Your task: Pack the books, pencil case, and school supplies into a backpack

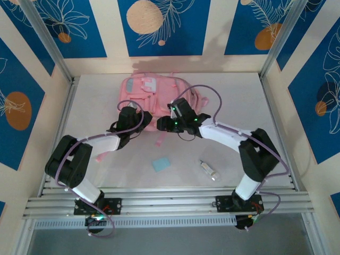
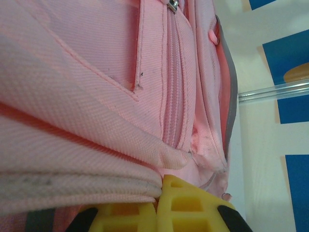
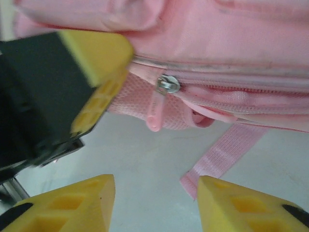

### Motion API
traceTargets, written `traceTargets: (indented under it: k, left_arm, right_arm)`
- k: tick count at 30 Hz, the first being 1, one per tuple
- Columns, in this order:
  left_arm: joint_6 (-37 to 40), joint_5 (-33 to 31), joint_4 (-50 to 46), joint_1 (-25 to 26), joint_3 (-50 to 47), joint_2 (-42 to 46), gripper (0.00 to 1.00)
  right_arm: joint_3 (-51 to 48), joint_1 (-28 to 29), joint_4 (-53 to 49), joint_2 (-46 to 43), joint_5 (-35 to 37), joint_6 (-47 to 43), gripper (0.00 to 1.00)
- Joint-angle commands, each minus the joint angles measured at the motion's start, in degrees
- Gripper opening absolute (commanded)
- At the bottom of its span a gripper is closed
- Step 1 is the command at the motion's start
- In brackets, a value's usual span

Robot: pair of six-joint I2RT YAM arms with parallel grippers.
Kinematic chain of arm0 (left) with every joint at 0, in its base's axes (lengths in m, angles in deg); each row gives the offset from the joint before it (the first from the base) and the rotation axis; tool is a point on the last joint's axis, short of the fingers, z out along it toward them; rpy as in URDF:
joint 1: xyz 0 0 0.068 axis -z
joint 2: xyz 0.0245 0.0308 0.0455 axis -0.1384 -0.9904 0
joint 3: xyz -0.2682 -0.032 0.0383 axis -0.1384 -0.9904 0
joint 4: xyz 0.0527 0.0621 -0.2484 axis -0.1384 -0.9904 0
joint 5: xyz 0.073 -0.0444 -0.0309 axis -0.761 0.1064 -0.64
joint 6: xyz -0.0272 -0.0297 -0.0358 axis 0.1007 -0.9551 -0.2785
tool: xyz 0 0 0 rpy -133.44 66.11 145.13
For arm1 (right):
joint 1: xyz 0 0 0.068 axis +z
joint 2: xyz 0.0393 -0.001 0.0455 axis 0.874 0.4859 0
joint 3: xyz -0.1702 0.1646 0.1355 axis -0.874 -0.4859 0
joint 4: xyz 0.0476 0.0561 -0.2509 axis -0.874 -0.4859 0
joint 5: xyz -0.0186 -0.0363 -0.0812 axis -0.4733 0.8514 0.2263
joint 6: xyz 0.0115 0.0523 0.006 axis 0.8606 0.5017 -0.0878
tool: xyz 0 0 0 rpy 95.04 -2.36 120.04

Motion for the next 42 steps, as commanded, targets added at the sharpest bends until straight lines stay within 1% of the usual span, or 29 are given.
traceTargets:
  k: [1,4,9,12,15,17,20,23,26,31,33,37,41,42]
  left_arm:
    - [0.35,-0.96,5.86,1.10,-0.84,3.10,0.00]
    - [0.33,-1.06,5.90,1.19,-1.03,3.65,0.00]
    - [0.15,-0.93,5.81,1.36,-1.27,3.94,0.00]
    - [-0.15,-1.28,6.11,1.54,-1.86,3.96,0.00]
    - [-0.55,-1.32,6.73,1.63,-2.26,3.85,0.00]
    - [-0.66,-1.32,6.86,1.71,-2.36,3.75,0.00]
    - [-0.67,-1.32,6.78,1.71,-2.55,3.82,0.00]
    - [-0.69,-1.50,6.75,1.69,-2.70,3.75,0.00]
    - [-0.73,-1.32,6.98,1.71,-2.62,3.50,0.00]
    - [-0.82,-1.37,6.86,1.71,-2.58,3.83,0.00]
    - [-0.85,-1.32,6.86,1.71,-2.62,4.04,0.00]
    - [-0.90,-1.12,6.75,1.80,-2.62,4.45,0.00]
    - [-0.86,-1.06,6.68,1.80,-2.77,4.97,0.00]
    - [-0.90,-1.06,6.71,1.80,-2.80,5.05,0.00]
  right_arm:
    - [2.52,0.29,4.81,3.43,-1.17,2.81,0.45]
    - [3.23,0.49,7.31,6.43,-1.23,4.79,0.42]
    - [3.46,0.46,12.66,9.00,-2.83,8.27,0.41]
    - [3.27,0.72,15.03,8.97,-3.53,9.18,0.41]
    - [3.39,0.69,15.33,9.09,-2.74,10.07,0.40]
    - [3.26,0.09,15.23,9.15,-3.33,11.11,0.38]
    - [-0.46,-0.66,18.90,7.14,-3.52,13.50,0.38]
    - [-4.05,-1.11,22.59,4.63,-3.70,15.33,0.39]
    - [-6.17,-1.03,26.15,3.61,-4.49,17.09,0.46]
    - [-6.63,-0.94,30.10,5.54,-5.13,19.52,0.48]
    - [-5.61,-0.96,30.18,7.28,-5.76,20.11,0.48]
    - [-3.68,-0.90,29.83,10.74,-4.62,20.30,0.45]
    - [-2.07,-1.03,30.17,13.27,-3.83,20.40,0.36]
    - [-1.77,-1.03,30.17,13.60,-3.65,20.27,0.31]
